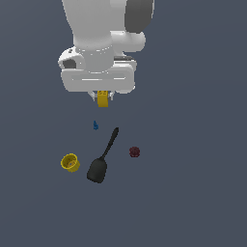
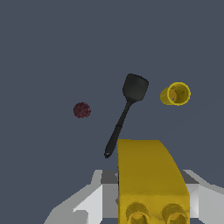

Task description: Pick up a designated object from a clutter of objects.

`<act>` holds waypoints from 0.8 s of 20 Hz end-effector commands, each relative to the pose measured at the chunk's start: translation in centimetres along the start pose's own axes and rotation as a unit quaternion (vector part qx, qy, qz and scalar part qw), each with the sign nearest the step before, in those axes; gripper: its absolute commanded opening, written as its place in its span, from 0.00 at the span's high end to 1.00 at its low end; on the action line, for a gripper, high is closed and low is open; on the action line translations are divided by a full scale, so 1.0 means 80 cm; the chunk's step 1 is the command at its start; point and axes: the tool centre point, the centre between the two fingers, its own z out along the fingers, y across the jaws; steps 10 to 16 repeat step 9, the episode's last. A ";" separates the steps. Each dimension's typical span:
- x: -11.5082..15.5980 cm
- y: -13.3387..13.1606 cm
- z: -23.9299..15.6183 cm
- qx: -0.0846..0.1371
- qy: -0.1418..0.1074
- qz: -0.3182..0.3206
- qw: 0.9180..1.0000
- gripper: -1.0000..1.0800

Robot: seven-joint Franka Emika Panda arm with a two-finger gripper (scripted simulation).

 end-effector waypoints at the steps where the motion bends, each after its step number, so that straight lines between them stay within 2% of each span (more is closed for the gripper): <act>1: 0.001 0.005 -0.015 0.000 0.000 0.000 1.000 1.00; 16: 0.004 0.011 -0.033 0.000 0.000 0.000 1.000 1.00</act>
